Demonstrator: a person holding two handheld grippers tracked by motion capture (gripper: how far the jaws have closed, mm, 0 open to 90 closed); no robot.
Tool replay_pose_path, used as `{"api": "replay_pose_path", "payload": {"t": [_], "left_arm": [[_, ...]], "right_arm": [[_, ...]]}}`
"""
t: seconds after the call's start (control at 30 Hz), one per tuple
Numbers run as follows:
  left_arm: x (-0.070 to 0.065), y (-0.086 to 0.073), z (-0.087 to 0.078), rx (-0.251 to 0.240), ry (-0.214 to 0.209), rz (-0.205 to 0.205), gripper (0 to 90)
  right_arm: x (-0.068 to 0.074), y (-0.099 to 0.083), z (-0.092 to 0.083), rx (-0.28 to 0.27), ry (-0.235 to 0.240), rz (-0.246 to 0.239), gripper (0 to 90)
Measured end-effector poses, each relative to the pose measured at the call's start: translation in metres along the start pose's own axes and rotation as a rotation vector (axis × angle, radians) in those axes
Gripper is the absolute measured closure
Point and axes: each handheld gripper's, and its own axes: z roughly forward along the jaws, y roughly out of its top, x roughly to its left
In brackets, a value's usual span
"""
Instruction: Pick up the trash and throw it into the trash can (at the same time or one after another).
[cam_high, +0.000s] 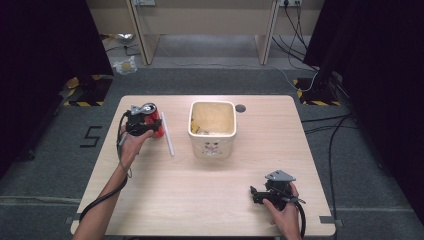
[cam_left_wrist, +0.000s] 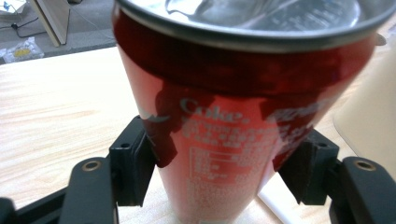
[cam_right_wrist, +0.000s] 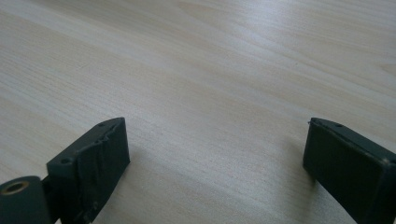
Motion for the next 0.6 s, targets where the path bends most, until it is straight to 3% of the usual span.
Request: {"api": "replay_pose_path", "payload": {"t": [0.43,0.6], "left_arm": [[0.0,0.009,-0.012,-0.002,-0.019,0.015,34.5],[-0.002,0.015,-0.02,0.003,-0.045,0.02,34.5]], "right_arm": [[0.0,0.0,0.0,0.0,0.0,0.0,7.3],[0.0,0.0,0.0,0.0,0.0,0.0,7.3]]}}
